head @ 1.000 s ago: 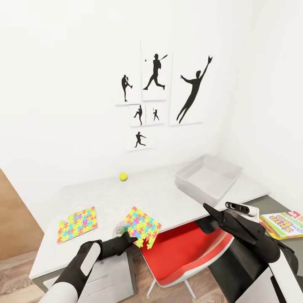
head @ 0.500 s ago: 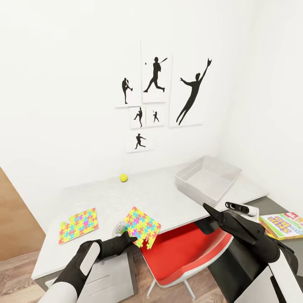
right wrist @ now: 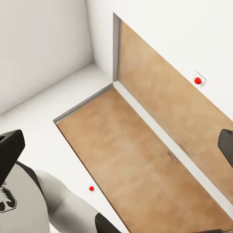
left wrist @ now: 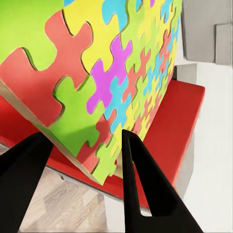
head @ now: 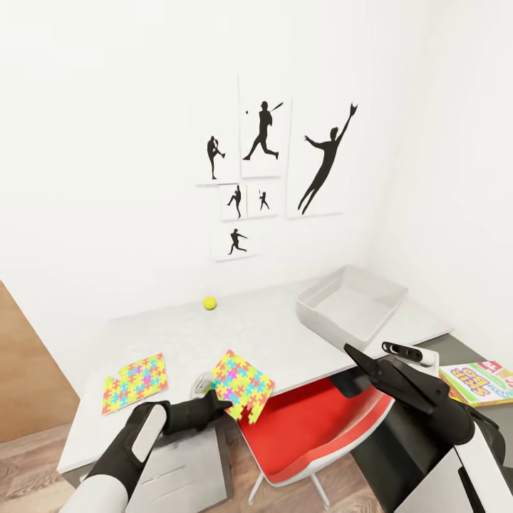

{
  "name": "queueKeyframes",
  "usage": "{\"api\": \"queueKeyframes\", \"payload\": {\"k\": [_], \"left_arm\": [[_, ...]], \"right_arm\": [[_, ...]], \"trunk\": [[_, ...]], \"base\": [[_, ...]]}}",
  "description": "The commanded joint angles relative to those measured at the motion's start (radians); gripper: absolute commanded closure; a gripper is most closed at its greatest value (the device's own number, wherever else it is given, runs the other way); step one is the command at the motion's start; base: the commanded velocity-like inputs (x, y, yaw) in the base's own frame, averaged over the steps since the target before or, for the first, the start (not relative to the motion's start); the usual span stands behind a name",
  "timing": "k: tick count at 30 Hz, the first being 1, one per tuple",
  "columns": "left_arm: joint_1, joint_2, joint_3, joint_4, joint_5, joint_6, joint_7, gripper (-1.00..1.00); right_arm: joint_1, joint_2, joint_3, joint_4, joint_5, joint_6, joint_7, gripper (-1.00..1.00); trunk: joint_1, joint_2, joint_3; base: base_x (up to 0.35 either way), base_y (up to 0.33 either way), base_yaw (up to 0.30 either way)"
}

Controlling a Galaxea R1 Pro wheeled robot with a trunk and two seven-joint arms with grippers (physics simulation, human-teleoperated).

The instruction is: Put all the toys in the child's room - the three board games (two on the bed and one on the table), the two jigsaw puzzles on the table, and the tennis ball on the table - inside the toy box on the table in the child's room.

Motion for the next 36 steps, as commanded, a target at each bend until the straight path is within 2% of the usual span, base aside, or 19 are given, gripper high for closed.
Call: {"api": "queueKeyframes", "payload": {"k": [1,6,9,12,16,17,20,23,24,28,32,36], "left_arm": [[-0.001,-0.001,0.005,-0.013,-0.006,0.023,-0.004,1.00],[-0.001,0.007,0.005,-0.071,-0.002,0.085,-0.008,1.00],[-0.001,0.030,0.003,-0.115,0.000,0.135,-0.067,1.00],[0.000,0.079,0.000,-0.170,-0.002,0.164,-0.231,1.00],[0.001,0.185,-0.001,-0.196,-0.003,0.186,-0.458,1.00],[0.001,0.196,-0.001,-0.198,-0.003,0.191,-0.484,1.00],[0.001,0.249,-0.001,-0.210,-0.004,0.207,-0.632,1.00],[0.001,0.295,-0.006,-0.216,-0.006,0.211,-0.738,1.00],[0.001,0.303,-0.011,-0.217,-0.006,0.211,-0.751,1.00],[0.001,0.365,-0.069,-0.218,-0.003,0.211,-0.816,1.00],[0.001,0.386,-0.088,-0.219,-0.005,0.211,-0.876,1.00],[0.001,0.391,-0.094,-0.218,-0.008,0.211,-0.912,1.00]], "right_arm": [[-0.001,0.000,0.000,0.000,-0.004,0.007,0.000,-1.00],[-0.001,-0.002,-0.002,0.002,-0.003,0.007,-0.001,-1.00],[-0.001,-0.002,-0.002,0.002,-0.003,0.007,-0.001,-1.00],[-0.001,-0.002,-0.003,0.004,-0.004,0.007,-0.002,-1.00],[-0.001,-0.003,-0.002,0.007,-0.004,-0.014,-0.003,-1.00],[-0.001,-0.003,-0.001,0.007,-0.004,-0.019,-0.003,-1.00],[-0.001,-0.002,0.002,0.006,-0.003,-0.041,-0.019,-1.00],[-0.001,-0.001,0.005,0.005,-0.003,-0.042,-0.103,-1.00],[-0.001,-0.001,0.005,0.004,-0.004,-0.042,-0.123,-1.00],[-0.001,0.000,0.006,0.001,-0.005,-0.039,-0.310,-1.00],[-0.001,0.001,0.006,0.001,-0.010,-0.037,-0.431,-1.00],[-0.001,0.001,0.004,0.001,-0.015,-0.037,-0.462,-1.00]], "trunk": [[-0.004,0.006,0.002],[-0.023,0.041,0.017],[-0.034,0.062,0.027],[-0.046,0.083,0.036],[-0.046,0.083,0.036],[-0.050,0.090,0.039],[-0.061,0.111,0.049],[-0.073,0.132,0.058],[-0.076,0.139,0.061],[-0.092,0.167,0.074],[-0.107,0.195,0.086],[-0.122,0.223,0.099]], "base": [[0.000,0.000,0.000],[0.000,0.000,0.000],[0.000,0.000,0.000],[0.000,0.000,0.000],[0.000,0.000,0.000],[0.000,0.000,0.000],[0.000,0.000,0.000],[0.000,0.000,0.000],[0.000,0.000,0.000],[0.000,0.000,0.000],[0.000,0.000,0.000],[-0.098,0.000,0.000]]}}
